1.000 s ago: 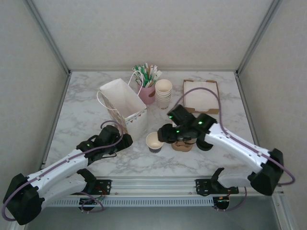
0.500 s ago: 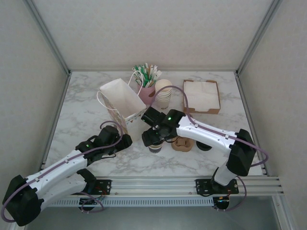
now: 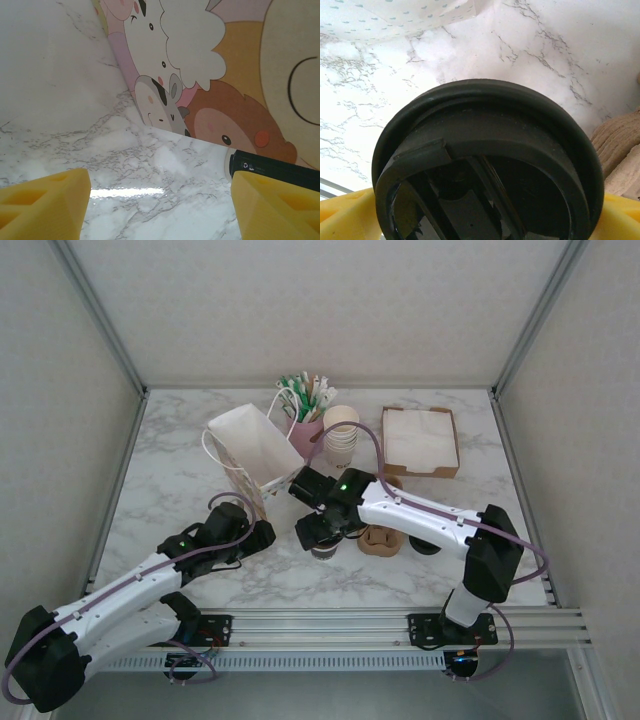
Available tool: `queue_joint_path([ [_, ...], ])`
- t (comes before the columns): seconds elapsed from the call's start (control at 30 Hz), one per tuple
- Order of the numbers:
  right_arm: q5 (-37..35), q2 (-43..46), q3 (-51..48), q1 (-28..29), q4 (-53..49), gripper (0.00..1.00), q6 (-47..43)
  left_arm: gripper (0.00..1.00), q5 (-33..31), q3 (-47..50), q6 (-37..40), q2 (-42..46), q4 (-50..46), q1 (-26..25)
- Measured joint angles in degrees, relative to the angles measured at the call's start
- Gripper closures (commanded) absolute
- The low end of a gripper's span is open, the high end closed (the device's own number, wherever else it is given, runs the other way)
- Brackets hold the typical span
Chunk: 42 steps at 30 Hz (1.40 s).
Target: Pack the takeout coffee
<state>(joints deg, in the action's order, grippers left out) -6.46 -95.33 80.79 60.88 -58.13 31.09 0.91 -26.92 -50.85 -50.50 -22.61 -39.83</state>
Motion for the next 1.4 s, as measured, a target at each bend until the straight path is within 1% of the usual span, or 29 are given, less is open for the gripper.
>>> queue_joint_path([
  [0.77, -0.04, -0.46, 1.16, 0.17, -0.15, 0.01, 0.2, 0.26, 0.0, 0.0, 0.0, 0.0, 0.0, 0.0],
  [0.87, -0.94, -0.46, 1.2, 0.2, -0.35, 0.01, 0.33, 0.26, 0.0, 0.0, 0.0, 0.0, 0.0, 0.0],
  [1.1, -4.35, -0.46, 2.43, 0.2, -2.69, 0.04, 1.66, 0.26, 0.0, 0.0, 0.0, 0.0, 0.0, 0.0],
  [1.23, -4.52, -0.46, 2.78, 0.2, -2.71, 0.04, 1.7, 0.26, 0.0, 0.0, 0.0, 0.0, 0.0, 0.0],
  [1.4, -4.5, -0.46, 2.78, 0.2, -2.12, 0.09, 1.66, 0.26, 0.0, 0.0, 0.0, 0.0, 0.0, 0.0],
])
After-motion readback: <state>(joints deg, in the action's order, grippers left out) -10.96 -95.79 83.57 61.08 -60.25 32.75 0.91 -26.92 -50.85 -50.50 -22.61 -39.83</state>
